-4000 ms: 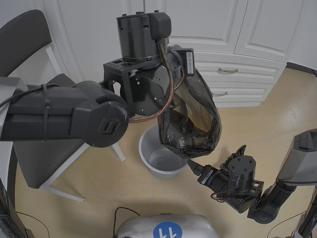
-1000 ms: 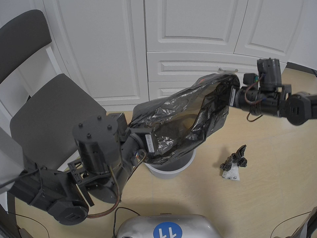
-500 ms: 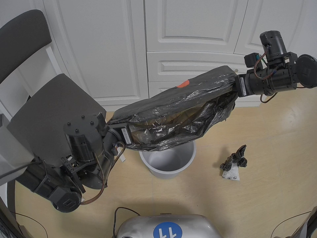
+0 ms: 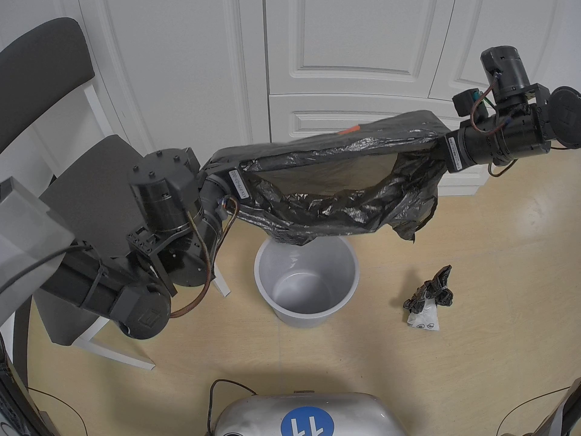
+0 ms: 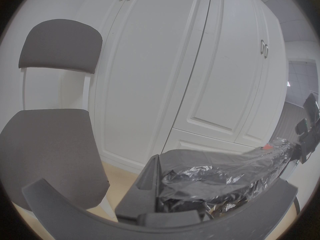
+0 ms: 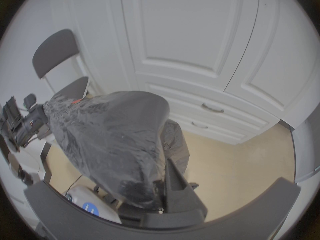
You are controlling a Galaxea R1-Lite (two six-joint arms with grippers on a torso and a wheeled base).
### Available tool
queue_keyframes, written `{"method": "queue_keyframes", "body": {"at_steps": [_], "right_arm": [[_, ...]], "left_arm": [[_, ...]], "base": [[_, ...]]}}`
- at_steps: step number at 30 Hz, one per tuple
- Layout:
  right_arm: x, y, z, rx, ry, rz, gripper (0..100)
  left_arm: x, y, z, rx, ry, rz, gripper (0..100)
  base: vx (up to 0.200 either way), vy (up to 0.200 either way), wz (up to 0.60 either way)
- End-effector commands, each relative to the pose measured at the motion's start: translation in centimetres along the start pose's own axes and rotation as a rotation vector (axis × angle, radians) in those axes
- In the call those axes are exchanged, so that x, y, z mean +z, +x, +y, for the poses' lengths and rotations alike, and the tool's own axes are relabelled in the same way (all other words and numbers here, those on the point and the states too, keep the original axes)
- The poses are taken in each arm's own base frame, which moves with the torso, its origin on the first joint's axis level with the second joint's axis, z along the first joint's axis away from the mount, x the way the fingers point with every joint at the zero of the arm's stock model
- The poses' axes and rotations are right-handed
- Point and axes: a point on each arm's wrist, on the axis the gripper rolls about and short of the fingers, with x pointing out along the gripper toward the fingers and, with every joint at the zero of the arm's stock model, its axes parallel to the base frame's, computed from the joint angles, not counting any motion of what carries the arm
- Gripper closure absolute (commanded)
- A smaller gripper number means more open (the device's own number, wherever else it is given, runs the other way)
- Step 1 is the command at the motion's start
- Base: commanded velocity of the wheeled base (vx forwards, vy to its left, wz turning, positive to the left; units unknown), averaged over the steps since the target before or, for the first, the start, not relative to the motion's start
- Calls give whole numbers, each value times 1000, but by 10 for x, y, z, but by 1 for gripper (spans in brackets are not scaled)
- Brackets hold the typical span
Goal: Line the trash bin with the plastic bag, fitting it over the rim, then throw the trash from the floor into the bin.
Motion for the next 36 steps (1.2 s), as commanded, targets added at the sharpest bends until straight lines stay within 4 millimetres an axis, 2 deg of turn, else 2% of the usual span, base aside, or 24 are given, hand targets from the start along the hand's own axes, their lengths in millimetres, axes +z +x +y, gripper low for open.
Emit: {"method": "queue_keyframes", "body": {"at_steps": [1, 4, 8, 14, 17, 20, 24, 25, 26, 27, 30, 36], "right_arm": [[6, 21, 1, -20, 47, -40, 100], [7, 17, 1, -18, 61, -50, 100], [7, -3, 4, 1, 92, -71, 100], [-1, -21, 12, 44, 92, -66, 100], [-23, -27, 29, 95, 95, 9, 100], [-60, -26, 49, 145, 76, 120, 100], [-105, -12, 71, 176, 42, 209, 100], [-123, -5, 79, 180, 38, 243, 100], [-129, -4, 81, 182, 37, 254, 100], [-147, 2, 89, 181, 30, 289, 100], [-176, 14, 100, 162, 21, 346, 100], [-198, 33, 106, 148, 30, 360, 100]], "left_arm": [[6, 13, -4, 9, -7, -19, 100], [8, 10, -2, 10, -8, -21, 100], [17, 0, -1, 0, -17, -29, 100], [26, -8, -3, -19, -27, -38, 100], [16, -23, 4, -25, 2, 14, 100], [-1, -43, 20, -30, 82, 110, 100], [-26, -77, 49, -134, 233, 271, 100], [-36, -87, 59, -162, 276, 335, 100], [-40, -90, 62, -168, 288, 353, 100], [-48, -97, 69, -174, 330, 400, 100], [-61, -105, 78, -173, 379, 469, 100], [-82, -106, 84, -158, 412, 545, 100]], "base": [[0, 0, 0], [0, 0, 0], [0, 0, 0], [0, 0, 0], [0, 0, 0], [0, 0, 0], [0, 0, 0], [0, 0, 0], [0, 0, 0], [0, 0, 0], [0, 0, 0], [0, 0, 0]]}}
